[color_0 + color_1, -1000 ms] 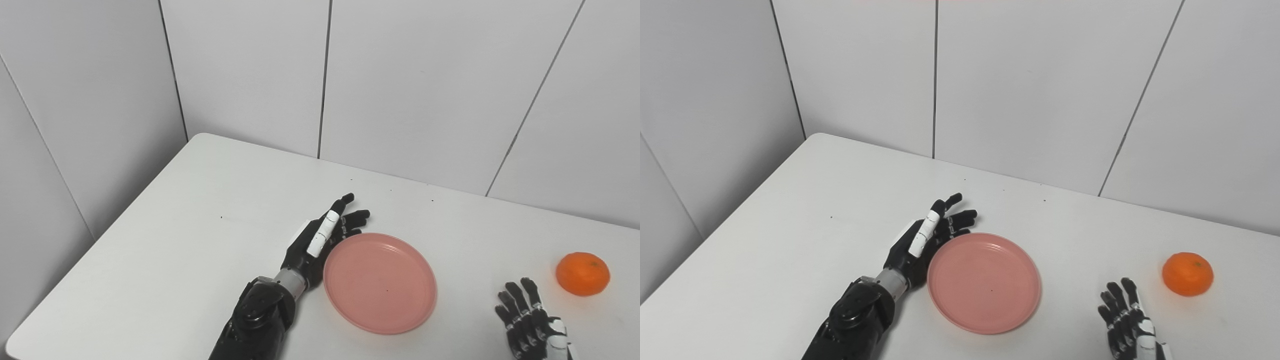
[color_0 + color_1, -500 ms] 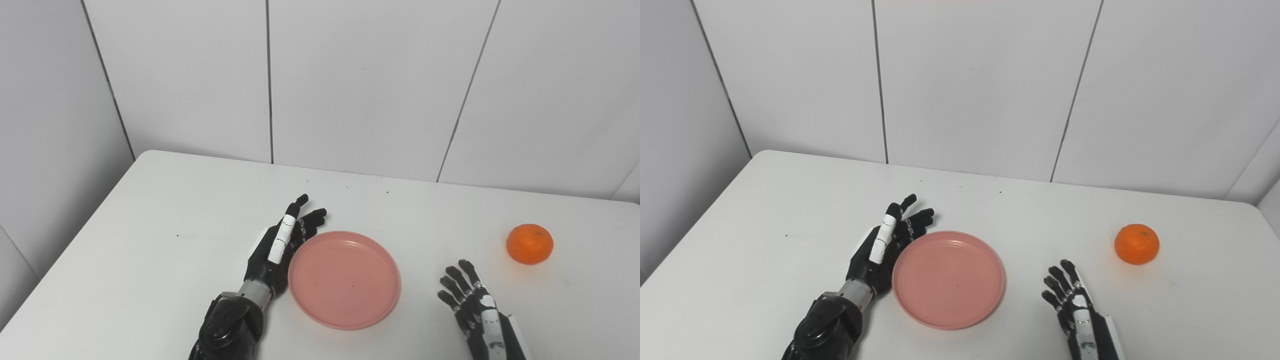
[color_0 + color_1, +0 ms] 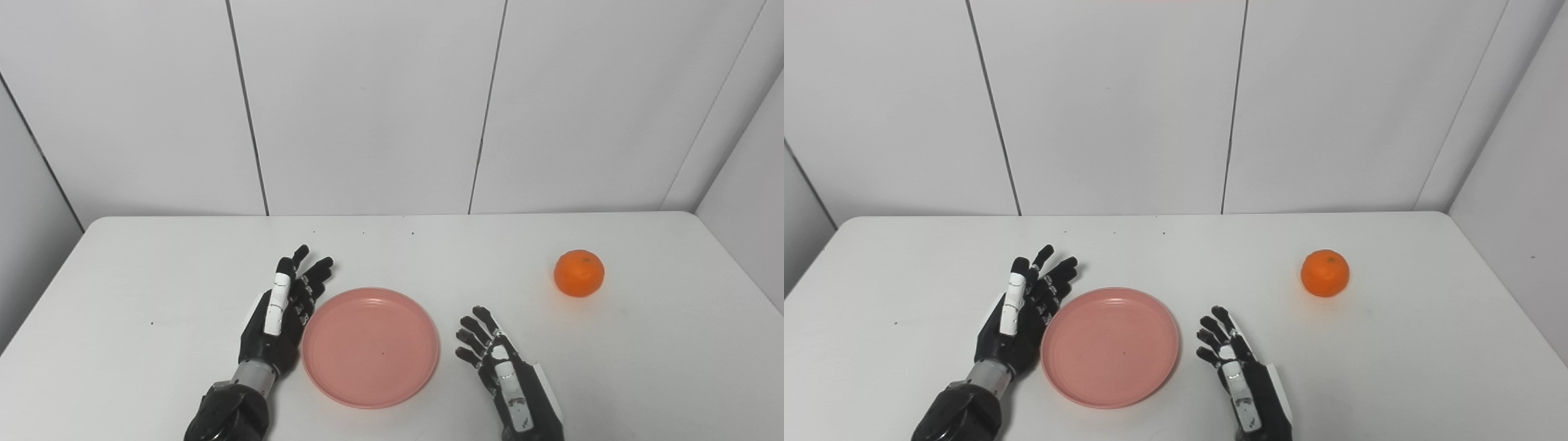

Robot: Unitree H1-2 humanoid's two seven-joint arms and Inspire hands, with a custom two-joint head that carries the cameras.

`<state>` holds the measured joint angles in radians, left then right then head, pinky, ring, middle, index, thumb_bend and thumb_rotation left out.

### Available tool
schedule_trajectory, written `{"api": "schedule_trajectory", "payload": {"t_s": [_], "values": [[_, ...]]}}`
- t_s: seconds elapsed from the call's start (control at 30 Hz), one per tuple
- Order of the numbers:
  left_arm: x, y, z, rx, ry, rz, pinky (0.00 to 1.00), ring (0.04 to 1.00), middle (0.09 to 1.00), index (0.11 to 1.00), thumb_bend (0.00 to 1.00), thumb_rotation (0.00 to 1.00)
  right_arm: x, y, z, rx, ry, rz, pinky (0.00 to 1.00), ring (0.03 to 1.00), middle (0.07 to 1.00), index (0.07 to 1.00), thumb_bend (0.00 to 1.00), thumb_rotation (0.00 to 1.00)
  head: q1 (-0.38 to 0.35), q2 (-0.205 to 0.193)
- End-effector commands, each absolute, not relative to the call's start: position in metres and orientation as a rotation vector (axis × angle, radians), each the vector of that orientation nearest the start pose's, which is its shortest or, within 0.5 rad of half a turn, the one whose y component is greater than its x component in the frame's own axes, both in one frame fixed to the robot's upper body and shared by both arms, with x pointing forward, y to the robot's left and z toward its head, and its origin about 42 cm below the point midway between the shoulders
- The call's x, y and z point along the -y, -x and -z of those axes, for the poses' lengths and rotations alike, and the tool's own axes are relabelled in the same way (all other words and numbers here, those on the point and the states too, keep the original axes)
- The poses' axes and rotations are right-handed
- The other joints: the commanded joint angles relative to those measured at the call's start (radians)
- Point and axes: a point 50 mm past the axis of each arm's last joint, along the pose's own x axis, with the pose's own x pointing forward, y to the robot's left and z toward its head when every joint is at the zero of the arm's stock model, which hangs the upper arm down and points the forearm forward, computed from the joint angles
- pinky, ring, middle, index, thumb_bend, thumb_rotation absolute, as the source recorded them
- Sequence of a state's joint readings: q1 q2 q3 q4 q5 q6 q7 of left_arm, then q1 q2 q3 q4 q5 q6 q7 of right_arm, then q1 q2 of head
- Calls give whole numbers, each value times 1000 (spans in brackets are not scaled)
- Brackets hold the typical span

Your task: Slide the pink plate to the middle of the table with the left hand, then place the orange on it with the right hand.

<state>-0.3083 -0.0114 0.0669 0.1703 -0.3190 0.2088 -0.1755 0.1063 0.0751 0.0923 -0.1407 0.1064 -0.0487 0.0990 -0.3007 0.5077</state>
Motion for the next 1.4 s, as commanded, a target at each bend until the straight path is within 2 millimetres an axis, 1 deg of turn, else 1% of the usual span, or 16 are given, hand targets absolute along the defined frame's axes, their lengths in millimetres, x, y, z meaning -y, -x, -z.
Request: {"api": "schedule_trajectory", "payload": {"t_s": [0.0, 0.2, 0.37, 0.57, 0.73, 0.77, 0.83, 0.9, 1.03, 1.1, 1.2, 1.27, 1.37], "values": [[-186, -379, -128, -107, 345, 250, 1000, 951, 878, 999, 856, 836, 159, -245, -107, 49, -209, -144, 856, 878, 889, 925, 849, 897, -11, 1], [-186, -379, -129, -109, 351, 261, 1000, 967, 894, 1000, 851, 833, 157, -245, -108, 44, -216, -137, 860, 880, 891, 926, 844, 896, -19, 3], [-187, -379, -127, -112, 354, 258, 1000, 961, 876, 1000, 871, 824, 161, -245, -108, 41, -215, -132, 863, 885, 895, 928, 854, 900, -14, 2], [-184, -376, -126, -109, 354, 270, 1000, 958, 873, 1000, 857, 818, 169, -244, -106, 49, -216, -128, 871, 888, 895, 929, 872, 890, 0, -6], [-183, -374, -125, -108, 361, 270, 1000, 958, 880, 1000, 846, 819, 177, -240, -110, 84, -223, -75, 853, 874, 877, 906, 872, 880, 12, -9], [-183, -373, -125, -109, 361, 268, 1000, 959, 880, 1000, 845, 821, 178, -240, -114, 99, -232, -42, 851, 872, 875, 903, 869, 879, 12, -7], [-184, -374, -124, -112, 364, 263, 1000, 955, 874, 1000, 849, 823, 181, -240, -122, 125, -234, 5, 828, 849, 849, 867, 857, 840, 11, -10], [-185, -374, -124, -114, 361, 263, 1000, 949, 867, 1000, 851, 822, 185, -240, -131, 154, -225, 28, 814, 844, 850, 863, 856, 861, 13, -13], [-185, -375, -122, -116, 367, 266, 1000, 948, 874, 1000, 849, 822, 191, -244, -146, 206, -208, 31, 796, 836, 848, 858, 875, 862, 14, -20], [-184, -375, -122, -115, 372, 268, 1000, 947, 872, 1000, 847, 821, 196, -249, -155, 239, -183, 15, 786, 827, 844, 856, 875, 852, 13, -22], [-185, -376, -120, -113, 378, 277, 1000, 949, 866, 1000, 839, 827, 203, -260, -168, 279, -112, -7, 771, 813, 835, 864, 825, 816, 10, -27], [-185, -376, -119, -113, 381, 282, 1000, 949, 860, 1000, 845, 827, 208, -270, -178, 322, -27, -13, 746, 807, 830, 871, 804, 826, 9, -33], [-184, -376, -118, -112, 393, 283, 1000, 953, 851, 1000, 851, 815, 217, -289, -199, 416, 94, -37, 725, 804, 830, 871, 797, 824, 21, -37]]}}
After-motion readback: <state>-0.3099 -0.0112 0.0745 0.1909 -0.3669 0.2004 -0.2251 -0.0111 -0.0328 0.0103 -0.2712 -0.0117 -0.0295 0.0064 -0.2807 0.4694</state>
